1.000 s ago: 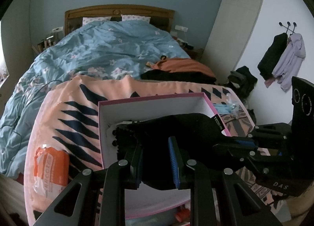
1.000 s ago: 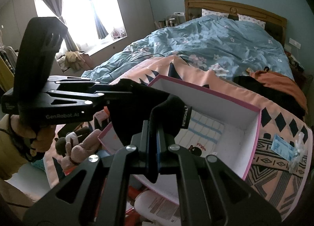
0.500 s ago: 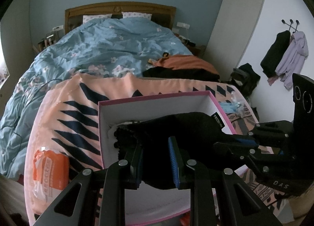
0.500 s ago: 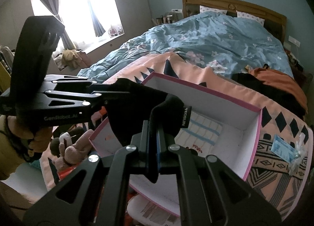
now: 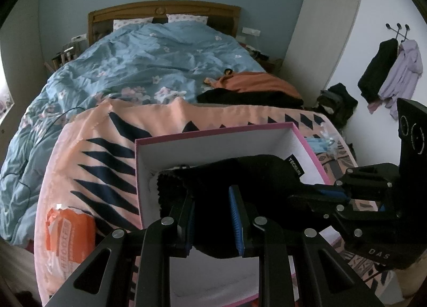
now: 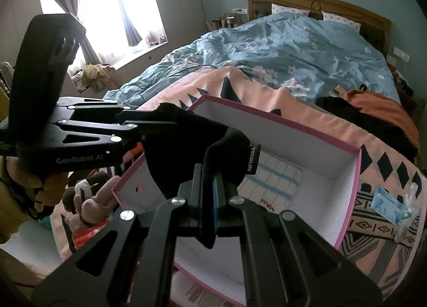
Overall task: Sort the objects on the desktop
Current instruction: 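Lower the black cloth with the left gripper into the pink box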
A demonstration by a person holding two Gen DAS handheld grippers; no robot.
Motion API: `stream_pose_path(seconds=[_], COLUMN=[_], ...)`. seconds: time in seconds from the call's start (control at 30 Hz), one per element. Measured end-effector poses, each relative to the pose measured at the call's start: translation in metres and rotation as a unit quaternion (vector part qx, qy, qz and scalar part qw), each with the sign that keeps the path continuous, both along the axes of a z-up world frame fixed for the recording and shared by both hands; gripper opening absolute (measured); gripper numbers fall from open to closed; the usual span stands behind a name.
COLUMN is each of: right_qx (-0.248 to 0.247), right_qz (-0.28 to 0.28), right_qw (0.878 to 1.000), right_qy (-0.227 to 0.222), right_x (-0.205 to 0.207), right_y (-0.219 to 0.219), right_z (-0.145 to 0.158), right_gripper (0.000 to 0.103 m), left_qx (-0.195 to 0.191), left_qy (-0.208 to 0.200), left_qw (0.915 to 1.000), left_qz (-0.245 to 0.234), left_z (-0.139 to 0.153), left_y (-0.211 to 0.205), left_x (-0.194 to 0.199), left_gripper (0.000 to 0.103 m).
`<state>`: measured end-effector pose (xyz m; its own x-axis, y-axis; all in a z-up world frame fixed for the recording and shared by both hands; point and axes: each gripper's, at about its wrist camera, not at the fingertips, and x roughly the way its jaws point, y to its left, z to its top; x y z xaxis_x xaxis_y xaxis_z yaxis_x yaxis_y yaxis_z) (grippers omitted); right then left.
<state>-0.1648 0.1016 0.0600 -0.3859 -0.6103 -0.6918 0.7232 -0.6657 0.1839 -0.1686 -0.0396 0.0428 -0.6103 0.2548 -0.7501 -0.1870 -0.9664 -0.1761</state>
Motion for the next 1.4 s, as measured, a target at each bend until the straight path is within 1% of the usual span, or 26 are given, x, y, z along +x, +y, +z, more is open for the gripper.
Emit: stream_pose_path(seconds=[0.6,1.4], right_qx=[0.014,0.027], right_qz=[0.005,-0.007], right_qw=[1.000,0.999], right_qy=[-0.004,-0.025], right_x=[-0.013,-0.036], right_y=[-0.010,-0.019], right_z=[-0.008,-0.031], right_gripper=[0.006,0.007], left_qx=[-0.010,-0.034], left_qy=[-0.012,-0.026], left_qw=[0.9998,0.9991], left_qz=[0.009,0.006], left_z=[-0.015,-0.033], left_y=[-0.007,0.003], left_x=[-0.017,-0.038], left_gripper=[0.023,0.023])
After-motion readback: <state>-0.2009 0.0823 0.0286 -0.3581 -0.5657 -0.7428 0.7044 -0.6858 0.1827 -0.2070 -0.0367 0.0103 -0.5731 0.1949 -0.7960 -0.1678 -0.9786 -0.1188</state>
